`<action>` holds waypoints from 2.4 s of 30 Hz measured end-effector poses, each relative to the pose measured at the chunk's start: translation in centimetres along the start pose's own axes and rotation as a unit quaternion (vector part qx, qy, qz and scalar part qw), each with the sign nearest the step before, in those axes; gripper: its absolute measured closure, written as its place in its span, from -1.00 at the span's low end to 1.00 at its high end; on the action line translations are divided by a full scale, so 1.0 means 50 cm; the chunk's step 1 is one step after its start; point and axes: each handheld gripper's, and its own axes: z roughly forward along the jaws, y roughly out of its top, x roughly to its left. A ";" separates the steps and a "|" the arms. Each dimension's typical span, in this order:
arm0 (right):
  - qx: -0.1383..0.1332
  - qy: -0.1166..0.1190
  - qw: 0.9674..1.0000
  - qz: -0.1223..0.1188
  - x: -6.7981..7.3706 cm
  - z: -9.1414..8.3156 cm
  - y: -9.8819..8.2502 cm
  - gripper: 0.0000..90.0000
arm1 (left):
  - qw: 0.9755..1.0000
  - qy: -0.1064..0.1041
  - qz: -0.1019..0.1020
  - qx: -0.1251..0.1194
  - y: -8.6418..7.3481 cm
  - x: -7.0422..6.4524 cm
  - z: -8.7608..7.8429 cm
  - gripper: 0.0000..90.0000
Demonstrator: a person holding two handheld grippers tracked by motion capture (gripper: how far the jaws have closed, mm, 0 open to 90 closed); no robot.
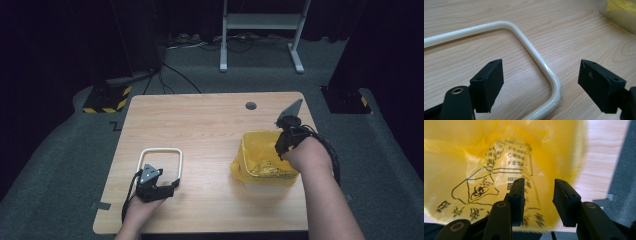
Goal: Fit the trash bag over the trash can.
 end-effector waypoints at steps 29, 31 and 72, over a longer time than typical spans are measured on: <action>-0.224 0.012 0.973 -0.047 -0.221 0.182 -0.080 -0.16 | 0.999 -0.025 0.018 -0.017 0.023 -0.048 0.013 -0.59; -0.268 0.008 0.962 -0.058 -0.223 0.207 -0.088 -0.22 | 0.999 -0.026 0.018 -0.022 0.032 -0.055 0.017 -0.59; -0.487 0.088 0.852 -0.170 0.042 0.307 -0.178 -0.15 | 0.997 0.008 0.011 -0.070 0.070 -0.061 0.045 -0.58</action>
